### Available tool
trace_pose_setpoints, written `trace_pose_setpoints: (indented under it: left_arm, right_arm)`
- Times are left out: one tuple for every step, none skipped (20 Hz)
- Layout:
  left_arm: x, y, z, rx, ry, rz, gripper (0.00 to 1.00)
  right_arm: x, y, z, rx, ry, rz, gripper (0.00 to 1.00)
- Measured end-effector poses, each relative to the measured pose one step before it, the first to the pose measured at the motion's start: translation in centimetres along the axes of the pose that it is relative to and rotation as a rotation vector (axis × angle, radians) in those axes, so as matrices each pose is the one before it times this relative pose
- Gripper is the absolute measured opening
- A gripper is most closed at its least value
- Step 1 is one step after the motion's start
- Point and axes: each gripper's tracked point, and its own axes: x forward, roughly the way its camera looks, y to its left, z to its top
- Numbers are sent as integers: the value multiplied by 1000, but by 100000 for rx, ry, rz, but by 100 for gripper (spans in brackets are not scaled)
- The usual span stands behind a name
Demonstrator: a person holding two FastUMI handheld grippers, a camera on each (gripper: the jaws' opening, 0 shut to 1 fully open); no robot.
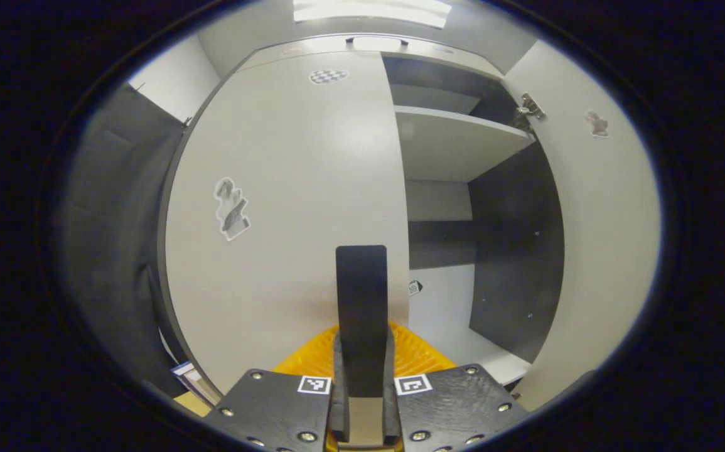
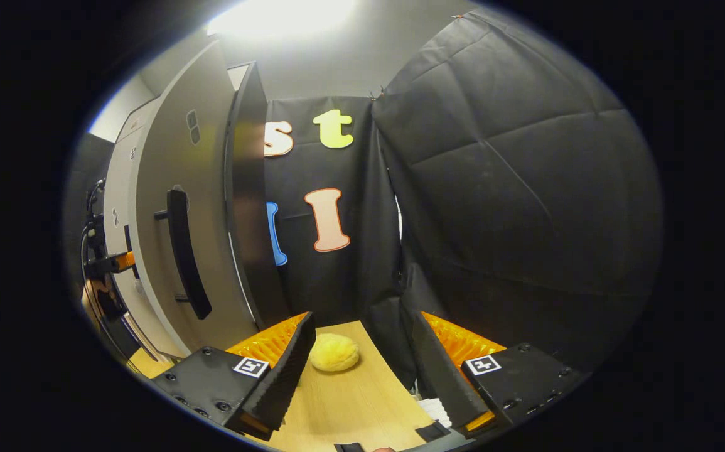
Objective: Open the right door of the double-door shoe cabinet with the right hand, and open the left door with the left hand.
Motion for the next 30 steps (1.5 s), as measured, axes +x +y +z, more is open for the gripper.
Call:
trace_pose_setpoints:
  left_arm:
    - [-43,42,-45,-886,678,-384,22]
    - [-132,76,-77,-27,703,-295,21]
    - [-84,14,-13,-306,297,-181,20]
    - [-346,14,16,-537,435,42,18]
    - [-360,21,132,-266,145,-1,17]
    - [-470,58,60,-456,109,97,16]
    - [-531,-16,143,-488,59,238,16]
    - [-518,45,114,-427,66,395,17]
    - [-575,74,93,-352,130,598,17]
    - [-500,88,168,-334,182,609,19]
    - [-626,102,62,-226,447,666,19]
    - [-763,316,165,119,642,529,19]
    - [-406,233,-16,223,579,593,17]
    - [-765,281,-20,-18,235,610,19]
    - [-882,510,30,-66,107,712,17]
    - [-902,442,-50,-257,101,807,17]
    - [-694,389,53,-302,79,457,17]
    - [-600,391,52,-182,99,394,17]
    - [-581,347,-68,-197,108,169,17]
    - [-428,298,53,-43,107,7,19]
    - [-153,196,-89,-43,28,-102,19]
    - [-379,338,15,-64,82,-411,17]
    - [-366,276,-31,-217,-40,-607,17]
    - [-348,230,149,-385,103,-900,17]
    - [-446,317,-11,-549,120,-1019,17]
    - [-405,302,42,-483,171,-1116,17]
    - [-375,280,-73,-208,360,-1138,17]
    - [-369,343,97,59,120,-996,17]
    - [-635,468,-26,21,-20,-699,17]
    - [-521,492,44,-122,-217,-482,17]
  right_arm:
    - [-180,-123,118,-929,-253,201,98]
    - [-277,-76,148,-540,-464,365,98]
    - [-208,-100,158,-222,-446,461,98]
    - [-152,-119,237,54,-370,483,98]
    - [-265,-92,76,133,-325,622,98]
    - [-239,-143,159,51,-301,479,98]
    - [-308,-185,97,54,-451,648,98]
    - [-194,-82,181,-42,-293,708,98]
    - [-238,-130,15,-183,-158,681,98]
    - [-281,-91,67,-197,-88,755,98]
    - [-195,-80,45,-84,-123,849,98]
    - [-245,18,121,1,-174,1142,98]
    - [-261,54,-129,11,-2,1124,98]
    - [-254,15,-38,-89,26,1160,98]
    - [-244,23,-71,-164,68,1022,98]
    - [-257,55,-64,-260,255,966,98]
    - [-262,5,-71,-237,233,757,98]
    - [-236,75,-80,-112,227,512,98]
    - [-211,195,-75,58,56,552,98]
    - [-204,289,-12,106,36,575,98]
    - [-154,383,-8,-60,-27,470,98]
    - [-115,369,48,-186,-112,79,98]
    - [-177,417,-17,-120,-8,80,98]
    - [-126,604,144,20,-79,368,98]
    - [-100,682,90,-76,-293,282,98]
    - [-133,662,122,-260,7,-170,98]
    - [-209,718,-87,-95,-121,-79,98]
    - [-270,836,-5,-3,-19,336,98]
    - [-164,948,-128,-151,376,322,98]
    - [-234,850,-189,-541,506,246,98]
